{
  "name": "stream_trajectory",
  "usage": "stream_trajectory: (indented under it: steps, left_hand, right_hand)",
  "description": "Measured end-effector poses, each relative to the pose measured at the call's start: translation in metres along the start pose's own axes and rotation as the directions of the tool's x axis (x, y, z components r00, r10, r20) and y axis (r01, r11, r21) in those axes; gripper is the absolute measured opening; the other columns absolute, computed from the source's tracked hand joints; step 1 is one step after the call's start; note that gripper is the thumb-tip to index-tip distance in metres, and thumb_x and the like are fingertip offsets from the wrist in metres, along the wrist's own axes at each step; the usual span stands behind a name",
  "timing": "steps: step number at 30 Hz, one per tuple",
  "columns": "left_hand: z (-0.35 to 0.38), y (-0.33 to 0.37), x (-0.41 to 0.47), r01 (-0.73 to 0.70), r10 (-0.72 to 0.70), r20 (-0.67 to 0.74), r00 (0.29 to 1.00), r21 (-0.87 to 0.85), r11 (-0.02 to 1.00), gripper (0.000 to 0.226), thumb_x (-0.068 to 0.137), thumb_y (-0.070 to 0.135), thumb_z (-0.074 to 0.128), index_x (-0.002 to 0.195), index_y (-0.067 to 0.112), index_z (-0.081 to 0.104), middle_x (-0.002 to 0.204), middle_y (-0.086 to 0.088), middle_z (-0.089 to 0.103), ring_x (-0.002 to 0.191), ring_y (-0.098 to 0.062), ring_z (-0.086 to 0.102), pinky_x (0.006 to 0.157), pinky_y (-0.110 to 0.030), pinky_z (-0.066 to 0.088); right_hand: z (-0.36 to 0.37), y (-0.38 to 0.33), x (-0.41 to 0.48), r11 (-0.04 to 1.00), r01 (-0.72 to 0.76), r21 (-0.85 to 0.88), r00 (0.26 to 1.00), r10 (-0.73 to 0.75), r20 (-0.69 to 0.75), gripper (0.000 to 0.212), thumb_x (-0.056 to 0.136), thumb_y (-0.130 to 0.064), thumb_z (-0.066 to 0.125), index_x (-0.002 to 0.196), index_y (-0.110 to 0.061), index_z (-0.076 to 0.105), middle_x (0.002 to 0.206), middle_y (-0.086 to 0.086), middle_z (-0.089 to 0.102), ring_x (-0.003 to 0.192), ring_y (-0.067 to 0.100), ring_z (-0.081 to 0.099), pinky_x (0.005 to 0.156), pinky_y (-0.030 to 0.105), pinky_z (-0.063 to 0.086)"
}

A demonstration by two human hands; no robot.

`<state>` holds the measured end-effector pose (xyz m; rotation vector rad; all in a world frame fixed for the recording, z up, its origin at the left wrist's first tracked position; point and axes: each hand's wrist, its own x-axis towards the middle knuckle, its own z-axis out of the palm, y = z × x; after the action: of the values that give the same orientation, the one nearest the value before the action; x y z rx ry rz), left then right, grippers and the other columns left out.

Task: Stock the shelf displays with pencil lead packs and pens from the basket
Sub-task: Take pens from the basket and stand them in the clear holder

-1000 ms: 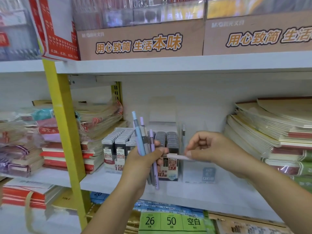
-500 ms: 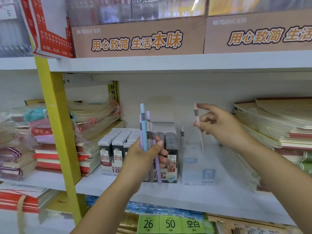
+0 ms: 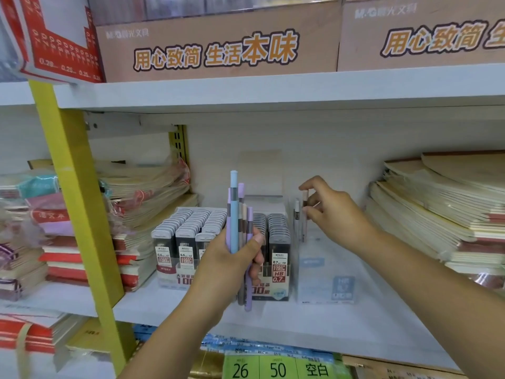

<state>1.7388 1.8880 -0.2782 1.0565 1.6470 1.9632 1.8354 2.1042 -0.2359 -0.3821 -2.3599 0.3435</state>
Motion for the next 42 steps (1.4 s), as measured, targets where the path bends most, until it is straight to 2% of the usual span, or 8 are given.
stream_trajectory:
  steps: [5,10,18,29,33,37,40,42]
  left_hand:
    - [-0.001,-0.002,0.002,0.012,-0.012,-0.007,1.0,-0.007,1.0,0.007,0.096,0.024,0.064,0.095,0.017,0.065,0.065,-0.001,0.063,0.049,-0.013,0.052,0.055,-0.033,0.054]
    - [-0.002,0.0,0.003,-0.001,0.001,-0.005,1.0,0.014,1.0,0.007,0.095,0.026,0.064,0.094,0.019,0.066,0.064,0.0,0.064,0.051,-0.014,0.054,0.058,-0.033,0.055]
    - [-0.003,-0.004,0.002,0.006,-0.006,-0.001,1.0,0.013,1.0,0.007,0.095,0.026,0.065,0.096,0.019,0.066,0.065,0.0,0.064,0.051,-0.013,0.054,0.056,-0.031,0.053]
    - [-0.001,-0.005,0.001,0.011,-0.011,-0.009,1.0,0.008,1.0,0.006,0.095,0.025,0.065,0.094,0.019,0.066,0.067,-0.002,0.065,0.051,-0.015,0.055,0.056,-0.03,0.052]
    - [0.0,-0.003,-0.001,0.027,-0.027,0.002,1.0,-0.001,1.0,0.007,0.096,0.023,0.064,0.098,0.018,0.067,0.067,-0.002,0.066,0.053,-0.015,0.055,0.056,-0.029,0.052]
    - [0.001,0.001,-0.005,0.07,-0.068,0.058,0.996,-0.026,0.997,0.009,0.095,0.023,0.065,0.102,0.019,0.07,0.073,-0.003,0.07,0.056,-0.014,0.058,0.057,-0.027,0.053]
    - [0.001,0.006,-0.008,0.128,-0.119,0.103,0.988,-0.09,0.988,0.007,0.09,0.026,0.069,0.092,0.026,0.076,0.078,-0.005,0.072,0.06,-0.014,0.061,0.061,-0.026,0.054]
    - [0.001,0.01,-0.011,0.162,-0.144,0.147,0.979,-0.119,0.98,0.009,0.082,0.03,0.072,0.089,0.029,0.078,0.081,-0.006,0.073,0.062,-0.013,0.062,0.061,-0.024,0.054]
  right_hand:
    - [-0.001,-0.002,0.002,1.0,-0.003,0.029,0.999,0.005,-0.05,0.033,0.09,-0.01,0.066,0.117,-0.014,0.047,0.09,0.005,0.064,0.075,0.023,0.066,0.07,0.033,0.053]
    - [-0.001,-0.003,0.005,0.995,0.009,-0.102,0.998,-0.016,-0.068,0.029,0.088,-0.015,0.069,0.11,-0.016,0.051,0.078,-0.006,0.059,0.071,0.019,0.058,0.06,0.023,0.036]
    - [-0.001,-0.008,0.002,0.993,0.027,-0.115,0.995,-0.038,-0.089,0.028,0.091,-0.024,0.067,0.117,-0.018,0.061,0.084,0.0,0.07,0.076,0.023,0.066,0.072,0.029,0.048]
    - [0.001,-0.01,-0.006,0.993,0.043,-0.11,0.989,-0.058,-0.135,0.036,0.094,-0.029,0.062,0.129,-0.02,0.06,0.091,0.003,0.074,0.083,0.021,0.068,0.076,0.027,0.049]
    - [0.002,-0.008,-0.005,0.983,0.004,-0.185,0.995,-0.022,-0.096,0.034,0.096,-0.028,0.058,0.129,-0.02,0.06,0.095,0.005,0.074,0.088,0.026,0.067,0.076,0.031,0.048]
    - [0.005,-0.004,0.0,0.939,-0.04,-0.342,0.995,0.068,0.071,0.017,0.099,-0.015,0.048,0.107,-0.012,0.063,0.091,0.009,0.066,0.089,0.031,0.062,0.063,0.033,0.037]
    - [0.004,-0.005,-0.001,0.928,-0.034,-0.37,0.985,0.095,0.147,0.033,0.098,-0.005,0.047,0.13,-0.006,0.053,0.113,0.012,0.056,0.103,0.027,0.057,0.078,0.028,0.04]
    - [-0.004,-0.015,-0.012,0.967,-0.011,-0.254,1.0,0.015,0.013,0.041,0.1,-0.012,0.047,0.14,-0.008,0.046,0.121,0.009,0.051,0.107,0.021,0.054,0.085,0.019,0.037]
